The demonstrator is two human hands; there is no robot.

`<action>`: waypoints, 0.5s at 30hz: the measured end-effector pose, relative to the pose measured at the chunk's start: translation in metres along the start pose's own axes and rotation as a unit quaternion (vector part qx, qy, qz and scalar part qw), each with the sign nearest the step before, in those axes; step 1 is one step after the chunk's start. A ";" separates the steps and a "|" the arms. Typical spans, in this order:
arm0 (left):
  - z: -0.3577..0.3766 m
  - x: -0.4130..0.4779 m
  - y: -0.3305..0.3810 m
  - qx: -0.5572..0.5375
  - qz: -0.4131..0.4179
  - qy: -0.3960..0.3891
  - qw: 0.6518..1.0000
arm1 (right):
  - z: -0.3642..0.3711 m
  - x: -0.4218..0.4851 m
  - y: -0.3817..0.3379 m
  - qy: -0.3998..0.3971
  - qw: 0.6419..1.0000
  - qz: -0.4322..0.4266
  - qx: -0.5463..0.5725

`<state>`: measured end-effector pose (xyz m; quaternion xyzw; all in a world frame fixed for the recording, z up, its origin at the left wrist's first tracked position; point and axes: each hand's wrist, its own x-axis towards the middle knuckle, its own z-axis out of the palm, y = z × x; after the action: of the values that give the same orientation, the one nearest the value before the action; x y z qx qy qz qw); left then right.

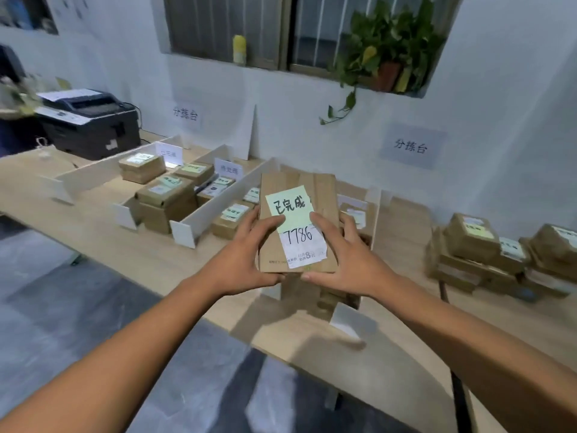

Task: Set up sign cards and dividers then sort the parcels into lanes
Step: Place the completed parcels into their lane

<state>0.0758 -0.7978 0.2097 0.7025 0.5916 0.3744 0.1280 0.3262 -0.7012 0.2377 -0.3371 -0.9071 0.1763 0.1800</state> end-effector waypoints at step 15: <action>-0.350 -0.123 -0.290 0.081 -0.119 0.064 0.988 | 0.240 0.317 -0.309 -0.056 0.985 -0.155 0.054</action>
<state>-0.3773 -0.9268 0.2230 0.6097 0.7062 0.3519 0.0760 -0.1746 -0.7548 0.2303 -0.1722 -0.9460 0.2137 0.1722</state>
